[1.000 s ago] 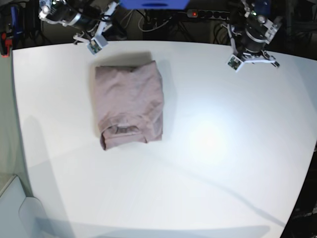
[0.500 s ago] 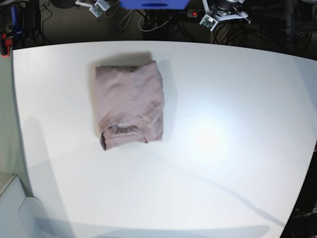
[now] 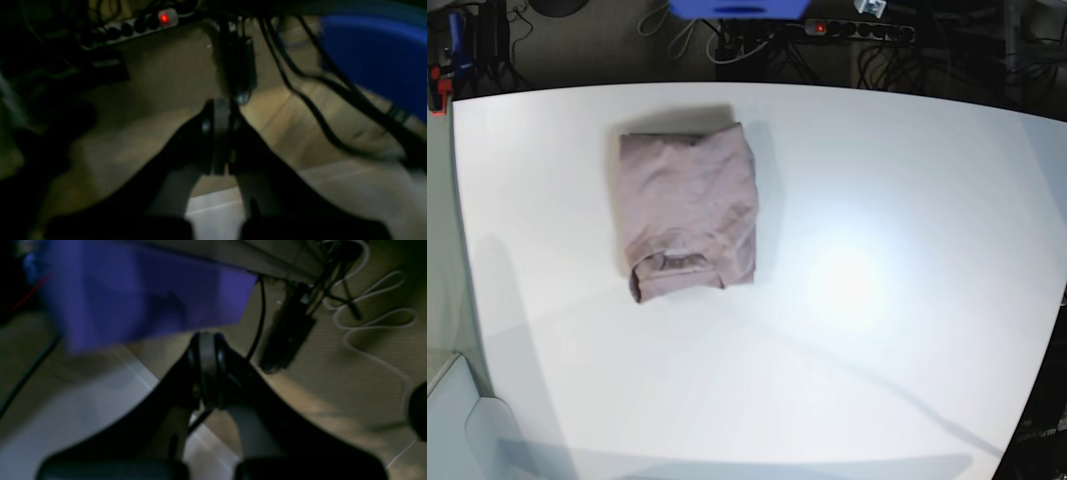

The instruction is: Layout the t-shirt on the table in an organized manner, then fold the t-shirt properly

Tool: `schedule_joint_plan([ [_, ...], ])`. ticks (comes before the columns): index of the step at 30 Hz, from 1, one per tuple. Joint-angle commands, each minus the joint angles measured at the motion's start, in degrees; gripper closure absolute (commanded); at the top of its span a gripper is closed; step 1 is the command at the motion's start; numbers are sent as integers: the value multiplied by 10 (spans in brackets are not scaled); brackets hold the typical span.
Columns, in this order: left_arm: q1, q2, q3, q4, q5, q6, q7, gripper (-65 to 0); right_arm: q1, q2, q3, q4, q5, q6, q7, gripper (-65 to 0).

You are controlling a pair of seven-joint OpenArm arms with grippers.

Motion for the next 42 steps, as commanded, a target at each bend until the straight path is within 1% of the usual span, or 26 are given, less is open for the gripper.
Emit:
schedule_joint_plan([
  [1,-8,-7,-22,-33,-5,0,-15,0,10,-7,0,-26,3,8,14,0],
  [3,-44,-28,-53,-107,-8,-4,-38,0,44,-21,0,-86,3,8,26,0],
  [7,-106,-73,-66,-252,-8,-4,-104,0,91,-48,0,-180,2,8,62,0],
  [10,-148,-102,-67,-352,-8,-3,-173,0,116,-55,-1,-228,2,8,91,0],
  [13,-207,-123,-67,-459,-8,0,-200,0,148,-59,1,-282,2,6,120,0],
  [16,-262,-135,-67,-545,-8,1,-202,0,184,-60,3,-353,4,-60,135,0],
  [18,-285,-136,-67,-577,-8,1,-203,0,211,-71,3,-403,5,-112,148,0],
  [20,-294,-131,-64,-582,-3,2,-203,0,233,-80,3,-442,5,-180,161,0],
  [22,-296,-113,-62,-582,-2,12,-203,0,245,-89,3,-468,5,-264,170,0],
  [23,-299,-106,-62,-582,-1,34,-203,0,248,-96,3,-472,5,-305,173,0],
  [25,-313,-96,-61,-587,-1,93,-203,0,246,-100,3,-471,4,-372,186,0],
  [27,-319,-86,-59,-587,-1,130,-203,0,243,-101,3,-474,5,-424,207,0],
  [28,-319,-79,-47,-587,-1,139,-203,0,242,-101,3,-475,5,-447,214,0],
  [30,-324,-70,-16,-587,-1,144,-203,0,240,-100,3,-475,5,-476,218,0],
  [33,-335,-57,12,-588,-5,144,-203,0,238,-92,2,-475,5,-498,220,0],
  [35,-337,-50,11,-588,-3,144,-203,0,238,-86,2,-475,5,-502,220,0],
  [42,-338,-50,11,-588,-6,144,-203,0,241,-78,2,-475,5,-502,220,0],
])
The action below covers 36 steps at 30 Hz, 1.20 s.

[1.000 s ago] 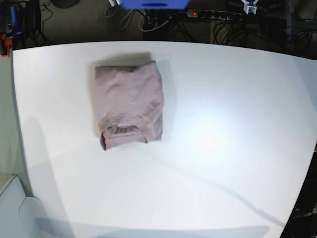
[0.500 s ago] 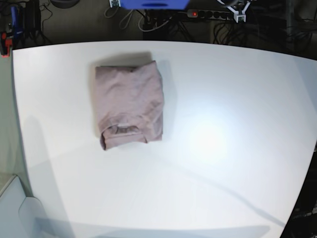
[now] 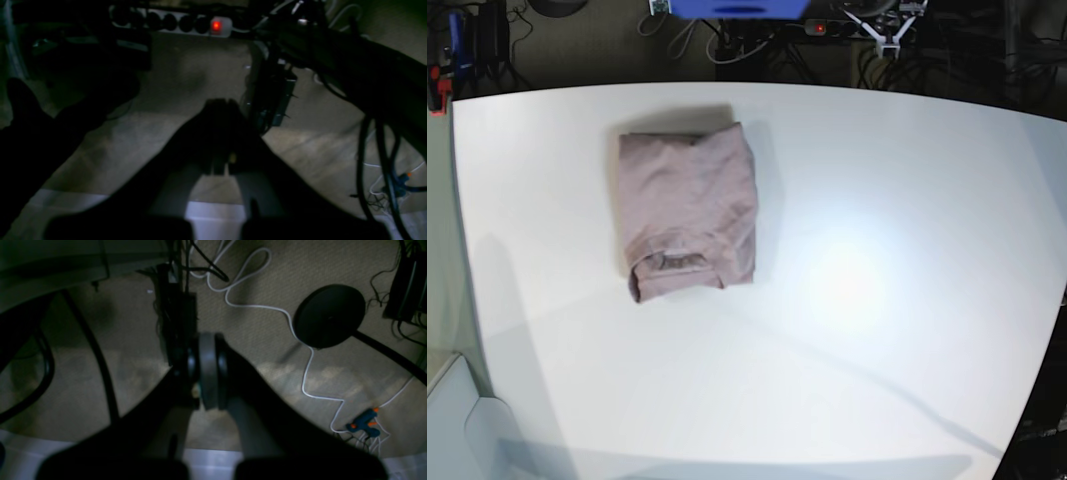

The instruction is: Layout the t-shirt on the table in an organized manner, then fold the t-shirt properly

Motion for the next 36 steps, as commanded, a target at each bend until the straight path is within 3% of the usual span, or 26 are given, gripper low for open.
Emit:
schedule_joint_plan([
  [1,2,-1,0,1,-3,2,-2,0,9,32,5,4,26,-47,21,0],
  [36,21,26,-1,1,-4,2,-2,0,-15,66,2,8,23,-41,21,0],
])
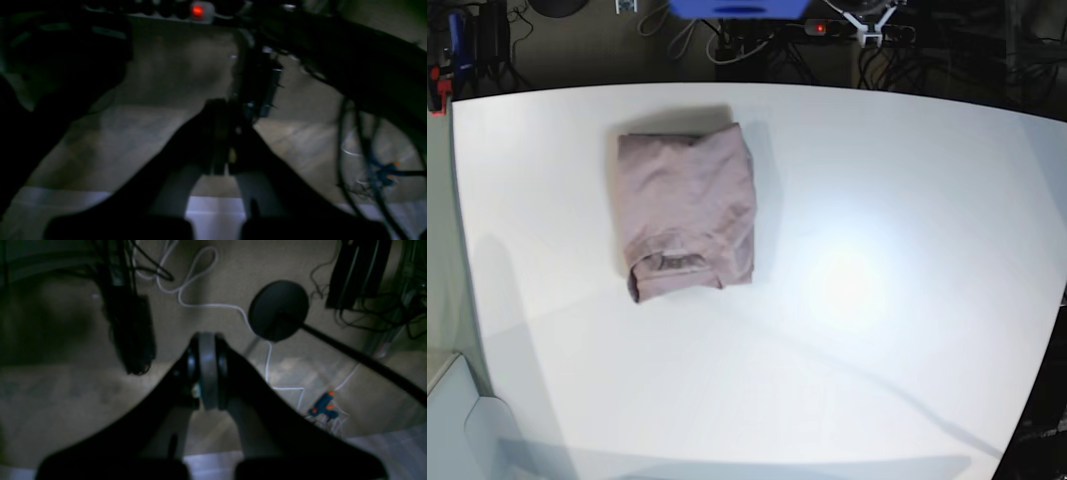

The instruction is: Layout the t-shirt on the table in an organized manner, then fold the t-shirt properly

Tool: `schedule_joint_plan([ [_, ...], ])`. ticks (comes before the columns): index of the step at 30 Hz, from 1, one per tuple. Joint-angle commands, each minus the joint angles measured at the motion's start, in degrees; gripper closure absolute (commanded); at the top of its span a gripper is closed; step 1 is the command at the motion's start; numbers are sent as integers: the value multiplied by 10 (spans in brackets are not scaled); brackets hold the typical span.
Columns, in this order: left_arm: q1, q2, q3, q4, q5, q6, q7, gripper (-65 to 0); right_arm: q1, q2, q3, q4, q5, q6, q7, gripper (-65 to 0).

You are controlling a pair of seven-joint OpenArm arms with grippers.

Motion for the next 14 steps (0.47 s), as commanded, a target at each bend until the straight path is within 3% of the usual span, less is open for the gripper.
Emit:
schedule_joint_plan([
  [1,3,4,-1,1,-2,2,-2,0,-3,14,2,0,1,-5,6,0],
  [14,1,5,-1,1,-2,2,-2,-1,13,14,1,-2,1,-5,2,0],
])
